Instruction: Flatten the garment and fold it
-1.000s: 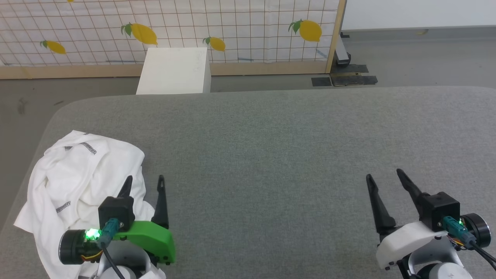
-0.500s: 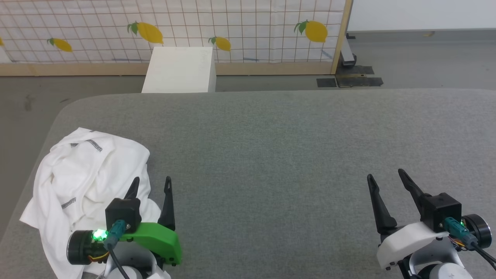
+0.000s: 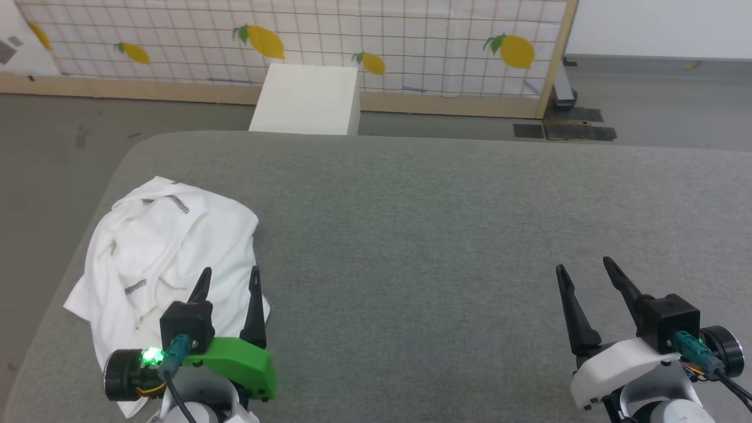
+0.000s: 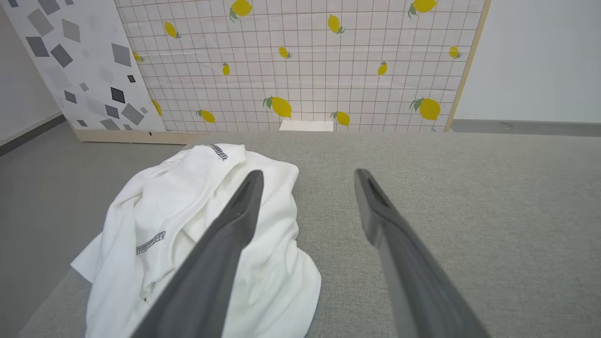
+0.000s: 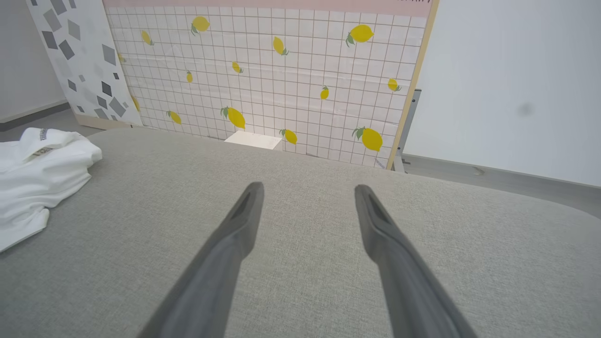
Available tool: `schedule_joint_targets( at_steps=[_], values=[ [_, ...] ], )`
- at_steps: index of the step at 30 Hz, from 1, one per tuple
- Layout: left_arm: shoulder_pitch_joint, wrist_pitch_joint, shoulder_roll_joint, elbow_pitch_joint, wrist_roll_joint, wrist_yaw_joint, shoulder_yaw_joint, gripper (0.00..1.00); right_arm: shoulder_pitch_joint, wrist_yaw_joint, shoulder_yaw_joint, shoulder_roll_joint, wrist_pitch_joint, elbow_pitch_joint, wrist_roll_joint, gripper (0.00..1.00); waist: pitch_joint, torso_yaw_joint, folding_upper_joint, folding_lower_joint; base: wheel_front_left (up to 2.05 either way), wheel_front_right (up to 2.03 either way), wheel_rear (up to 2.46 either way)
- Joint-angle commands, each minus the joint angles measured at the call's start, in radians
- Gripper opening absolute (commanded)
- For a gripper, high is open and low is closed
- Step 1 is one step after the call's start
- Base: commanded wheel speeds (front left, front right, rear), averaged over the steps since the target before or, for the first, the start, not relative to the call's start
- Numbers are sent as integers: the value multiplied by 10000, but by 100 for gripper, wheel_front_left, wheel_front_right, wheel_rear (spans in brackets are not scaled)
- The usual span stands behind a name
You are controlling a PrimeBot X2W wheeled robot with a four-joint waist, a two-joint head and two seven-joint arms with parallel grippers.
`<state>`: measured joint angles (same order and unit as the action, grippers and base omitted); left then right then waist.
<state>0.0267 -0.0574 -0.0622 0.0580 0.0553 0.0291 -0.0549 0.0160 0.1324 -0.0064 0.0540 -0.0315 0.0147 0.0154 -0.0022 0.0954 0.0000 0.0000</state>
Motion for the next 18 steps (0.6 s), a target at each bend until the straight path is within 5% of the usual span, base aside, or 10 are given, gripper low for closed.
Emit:
schedule_joint_targets(
  at_steps=[1, 18],
  values=[
    [184, -119, -81, 65, 187, 79, -56, 100, -119, -4, 6, -10, -104, 28, 77, 100, 8, 236, 0, 0, 0, 0, 0],
    [134, -493, -321, 152, 598, 434, -119, 100, -240, -7, 116, -15, -216, 86, 123, 100, 94, 1507, 0, 0, 0, 0, 0]
  ],
)
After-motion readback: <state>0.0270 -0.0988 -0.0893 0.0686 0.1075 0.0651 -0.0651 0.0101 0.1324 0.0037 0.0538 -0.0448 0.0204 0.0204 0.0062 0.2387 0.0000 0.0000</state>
